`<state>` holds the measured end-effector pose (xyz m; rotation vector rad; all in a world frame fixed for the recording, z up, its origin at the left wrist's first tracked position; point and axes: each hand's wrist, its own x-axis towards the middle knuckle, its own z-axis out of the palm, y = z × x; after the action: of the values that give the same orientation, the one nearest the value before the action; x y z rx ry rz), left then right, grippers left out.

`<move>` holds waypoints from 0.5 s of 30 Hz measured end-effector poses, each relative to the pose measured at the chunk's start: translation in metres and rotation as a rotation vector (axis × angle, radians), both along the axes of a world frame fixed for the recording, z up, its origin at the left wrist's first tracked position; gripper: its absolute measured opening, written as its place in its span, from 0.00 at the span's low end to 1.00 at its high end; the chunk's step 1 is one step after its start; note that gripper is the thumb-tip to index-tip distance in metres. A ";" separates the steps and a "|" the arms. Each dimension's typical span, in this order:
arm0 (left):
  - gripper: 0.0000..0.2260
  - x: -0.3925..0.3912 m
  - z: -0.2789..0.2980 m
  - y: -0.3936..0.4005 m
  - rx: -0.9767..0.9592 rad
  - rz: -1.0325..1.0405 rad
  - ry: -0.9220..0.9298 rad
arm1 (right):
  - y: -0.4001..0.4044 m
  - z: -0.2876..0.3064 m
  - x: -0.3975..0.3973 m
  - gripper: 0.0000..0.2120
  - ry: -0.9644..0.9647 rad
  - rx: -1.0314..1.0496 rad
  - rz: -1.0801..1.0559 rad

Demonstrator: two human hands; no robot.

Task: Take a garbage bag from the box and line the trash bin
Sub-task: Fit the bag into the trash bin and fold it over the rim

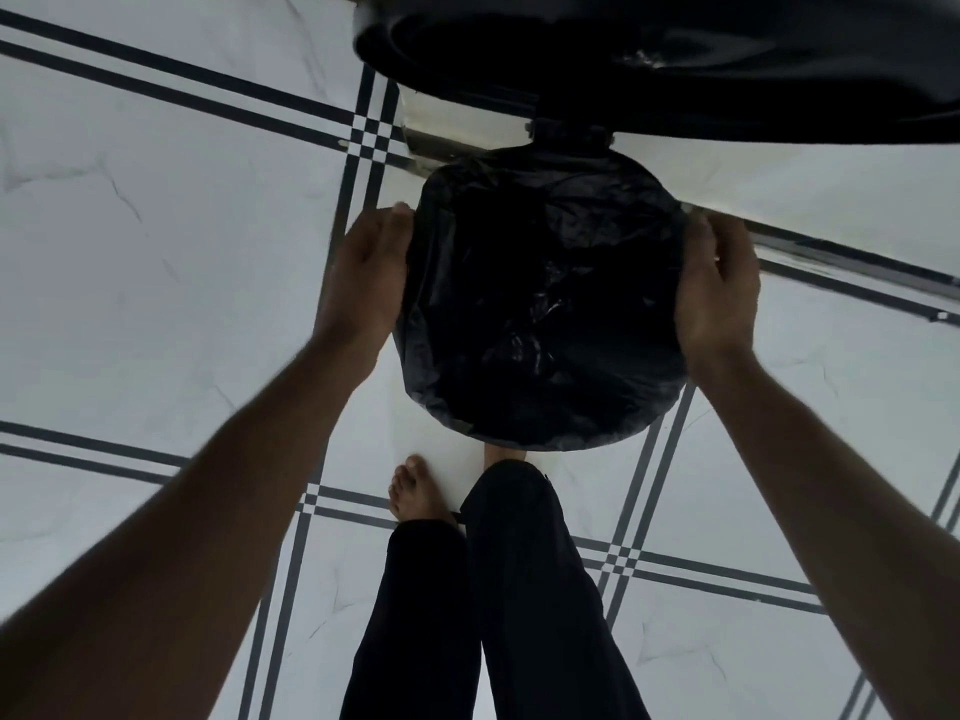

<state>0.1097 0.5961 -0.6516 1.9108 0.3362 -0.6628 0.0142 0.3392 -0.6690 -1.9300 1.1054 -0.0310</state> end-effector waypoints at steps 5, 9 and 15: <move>0.21 0.002 -0.007 0.002 -0.062 0.145 0.238 | -0.009 -0.006 0.028 0.21 0.130 0.234 -0.124; 0.24 0.000 -0.013 0.005 -0.052 0.124 0.282 | -0.007 -0.010 0.035 0.24 0.188 0.216 -0.123; 0.20 0.006 -0.013 0.007 -0.018 0.084 0.274 | -0.014 -0.012 0.032 0.18 0.099 0.188 -0.077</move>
<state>0.1162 0.6027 -0.6651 1.7803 0.5780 -0.8700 0.0464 0.3251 -0.6807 -1.7360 1.2043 0.1240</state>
